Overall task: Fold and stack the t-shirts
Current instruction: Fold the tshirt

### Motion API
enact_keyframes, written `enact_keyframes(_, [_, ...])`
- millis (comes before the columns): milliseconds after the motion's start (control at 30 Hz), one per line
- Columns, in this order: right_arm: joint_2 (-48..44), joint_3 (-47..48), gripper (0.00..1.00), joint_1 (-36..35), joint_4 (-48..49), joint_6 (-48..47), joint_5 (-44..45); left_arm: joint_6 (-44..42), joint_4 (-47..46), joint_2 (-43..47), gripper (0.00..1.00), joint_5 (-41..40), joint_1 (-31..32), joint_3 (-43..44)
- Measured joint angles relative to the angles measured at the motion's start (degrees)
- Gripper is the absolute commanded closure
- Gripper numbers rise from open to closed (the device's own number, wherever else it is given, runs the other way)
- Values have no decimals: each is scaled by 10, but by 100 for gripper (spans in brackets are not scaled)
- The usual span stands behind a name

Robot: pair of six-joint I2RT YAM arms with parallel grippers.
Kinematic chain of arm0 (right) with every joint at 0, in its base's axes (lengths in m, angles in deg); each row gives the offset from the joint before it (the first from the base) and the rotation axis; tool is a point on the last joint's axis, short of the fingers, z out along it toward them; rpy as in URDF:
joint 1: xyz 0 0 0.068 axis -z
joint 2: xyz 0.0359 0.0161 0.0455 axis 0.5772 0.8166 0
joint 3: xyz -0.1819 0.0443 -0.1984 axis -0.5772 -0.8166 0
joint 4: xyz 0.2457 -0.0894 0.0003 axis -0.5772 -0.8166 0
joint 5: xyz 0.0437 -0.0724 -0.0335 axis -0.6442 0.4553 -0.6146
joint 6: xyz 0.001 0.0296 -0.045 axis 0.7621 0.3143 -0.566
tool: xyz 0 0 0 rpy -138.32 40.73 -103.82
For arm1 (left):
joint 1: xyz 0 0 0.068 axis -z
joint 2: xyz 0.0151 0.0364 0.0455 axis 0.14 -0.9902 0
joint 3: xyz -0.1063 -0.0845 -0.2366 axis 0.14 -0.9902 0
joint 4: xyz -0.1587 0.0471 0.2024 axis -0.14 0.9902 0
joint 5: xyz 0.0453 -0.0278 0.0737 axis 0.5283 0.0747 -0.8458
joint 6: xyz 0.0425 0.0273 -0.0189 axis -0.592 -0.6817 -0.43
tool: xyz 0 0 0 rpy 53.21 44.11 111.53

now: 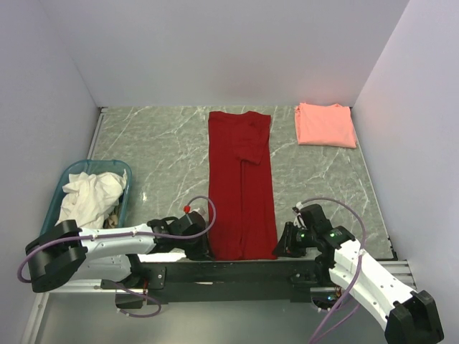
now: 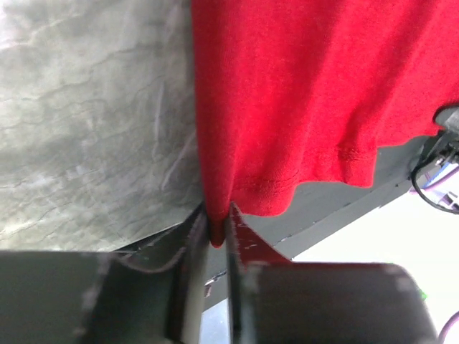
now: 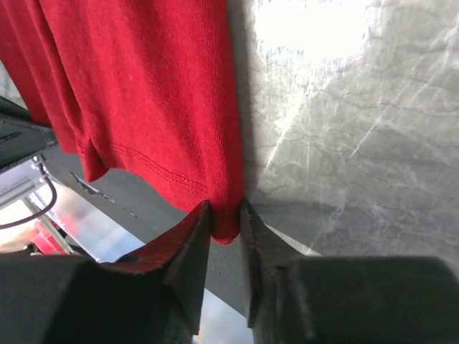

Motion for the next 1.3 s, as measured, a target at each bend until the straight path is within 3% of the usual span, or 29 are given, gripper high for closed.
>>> enact_keyframes(133, [1, -6, 88, 0, -1, -4, -9, 6, 12, 6, 94, -4, 3, -1])
enact_keyframes(300, [-6, -6, 98, 0, -17, -12, -15, 10, 36, 36, 99, -7, 5, -11])
enact_keyframes(500, [-47, 0, 99, 0, -68, -21, -26, 20, 63, 68, 99, -8, 19, -14])
enact_keyframes(800, [-63, 68, 99, -1, -109, -25, -27, 1, 108, 83, 83, -30, 21, 22])
enact_keyframes(867, [-53, 83, 99, -1, -103, -25, -23, -14, 116, 74, 89, -35, 14, 49])
enact_keyframes(900, [-48, 91, 100, -1, -101, -25, -20, -21, 118, 70, 99, -38, 8, 62])
enact_keyframes(1300, [66, 178, 100, -1, 5, -15, 33, -115, 130, -3, 99, -85, -102, 188])
